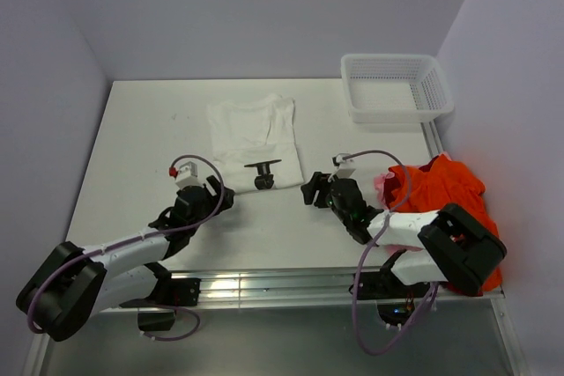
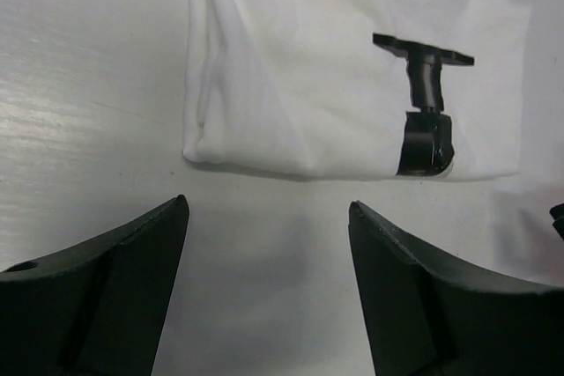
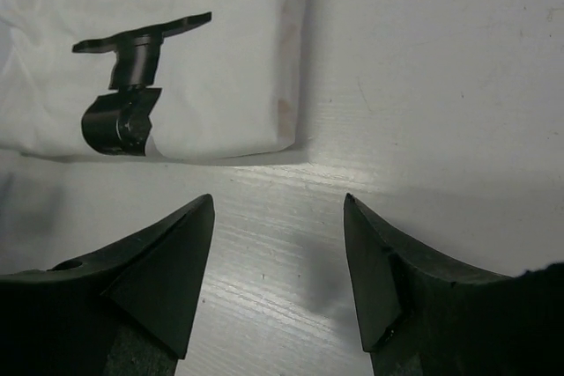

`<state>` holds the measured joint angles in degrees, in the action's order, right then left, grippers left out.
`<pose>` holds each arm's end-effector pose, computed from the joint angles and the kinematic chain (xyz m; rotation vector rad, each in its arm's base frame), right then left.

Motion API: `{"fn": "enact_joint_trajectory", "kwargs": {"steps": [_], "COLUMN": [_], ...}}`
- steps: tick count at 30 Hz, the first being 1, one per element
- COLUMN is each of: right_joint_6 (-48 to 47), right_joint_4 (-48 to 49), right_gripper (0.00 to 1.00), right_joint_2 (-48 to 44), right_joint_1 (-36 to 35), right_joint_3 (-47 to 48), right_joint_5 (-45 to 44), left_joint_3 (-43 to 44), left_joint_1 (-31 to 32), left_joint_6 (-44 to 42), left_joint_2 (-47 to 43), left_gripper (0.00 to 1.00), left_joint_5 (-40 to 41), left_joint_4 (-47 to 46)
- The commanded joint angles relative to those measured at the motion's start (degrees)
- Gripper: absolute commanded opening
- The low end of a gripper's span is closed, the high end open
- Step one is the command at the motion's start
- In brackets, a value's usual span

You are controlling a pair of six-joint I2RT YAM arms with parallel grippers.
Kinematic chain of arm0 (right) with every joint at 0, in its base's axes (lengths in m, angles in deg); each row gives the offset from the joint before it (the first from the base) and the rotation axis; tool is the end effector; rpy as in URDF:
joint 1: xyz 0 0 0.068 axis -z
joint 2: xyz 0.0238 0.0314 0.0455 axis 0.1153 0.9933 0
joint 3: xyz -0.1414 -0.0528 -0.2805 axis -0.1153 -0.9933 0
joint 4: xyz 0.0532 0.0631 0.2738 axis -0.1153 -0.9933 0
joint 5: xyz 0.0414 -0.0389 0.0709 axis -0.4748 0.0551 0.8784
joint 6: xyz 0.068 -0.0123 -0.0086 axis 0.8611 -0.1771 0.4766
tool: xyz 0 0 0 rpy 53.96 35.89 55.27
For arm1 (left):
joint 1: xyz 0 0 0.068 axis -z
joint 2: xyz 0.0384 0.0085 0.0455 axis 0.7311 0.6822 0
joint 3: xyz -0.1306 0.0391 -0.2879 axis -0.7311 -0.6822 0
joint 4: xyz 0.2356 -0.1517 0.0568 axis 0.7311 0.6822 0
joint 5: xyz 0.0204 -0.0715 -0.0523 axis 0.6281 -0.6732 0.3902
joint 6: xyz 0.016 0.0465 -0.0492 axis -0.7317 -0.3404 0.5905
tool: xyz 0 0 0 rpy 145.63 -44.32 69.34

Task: Roll the t-shirts
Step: Roll the tshirt

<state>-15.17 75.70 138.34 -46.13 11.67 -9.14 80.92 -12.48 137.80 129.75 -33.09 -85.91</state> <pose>0.1979 0.1461 0.1631 0.0033 1.9947 0.5713 0.1795 -0.1033 0.1571 -0.4462 2.0732 -0.5765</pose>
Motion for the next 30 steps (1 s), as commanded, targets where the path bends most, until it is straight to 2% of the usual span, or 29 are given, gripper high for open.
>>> {"fn": "enact_joint_trajectory", "kwargs": {"steps": [1, 3, 7, 11, 14, 22, 23, 28, 30], "right_joint_6": [-1.08, -1.6, -3.01, -3.63, -3.28, -3.63, -3.54, -3.54, -3.45], "right_joint_4": [6.44, 6.96, 7.06, 8.72, 9.95, 11.01, 11.45, 11.63, 11.72], "right_gripper": [0.67, 0.67, 0.66, 0.6, 0.59, 0.56, 0.56, 0.51, 0.45], "right_joint_2": [1.65, 1.31, 4.02, 10.34, 13.51, 16.85, 17.21, 18.88, 19.06], "right_joint_1": [-0.4, -0.22, 0.57, 1.27, 1.71, 3.56, 3.56, 3.56, 3.56], "right_joint_3": [-0.31, 0.14, 2.15, 4.7, 5.67, 7.69, 7.69, 8.75, 8.92], "right_joint_5": [-2.37, -1.93, 0.78, 3.69, 5.27, 6.95, 6.95, 8.18, 8.35], "left_joint_3": [-1.91, -3.67, -4.2, -1.84, -1.75, -1.4, -1.05, -0.6, -0.61], "left_joint_1": [0.65, 0.66, 0.74, 0.83, 0.74, 0.83, 0.74, 0.83, 0.74], "left_joint_6": [-1.36, -1.53, -1.27, -0.04, -0.47, -1.8, -1.88, -2.32, -2.5], "left_joint_2": [-0.27, -1.68, -3.79, 0.41, 1.83, 2.27, 3.4, 4.47, 4.03], "left_gripper": [0.79, 0.79, 0.78, 0.76, 0.75, 0.74, 0.7, 0.67, 0.67], "left_joint_5": [4.25, 4.34, 6.27, 7.32, 7.07, 7.15, 7.24, 6.98, 6.89], "left_joint_4": [-7.5, -10.06, -9.1, -6.57, -7.6, -8.14, -7.96, -7.96, -8.13]}}
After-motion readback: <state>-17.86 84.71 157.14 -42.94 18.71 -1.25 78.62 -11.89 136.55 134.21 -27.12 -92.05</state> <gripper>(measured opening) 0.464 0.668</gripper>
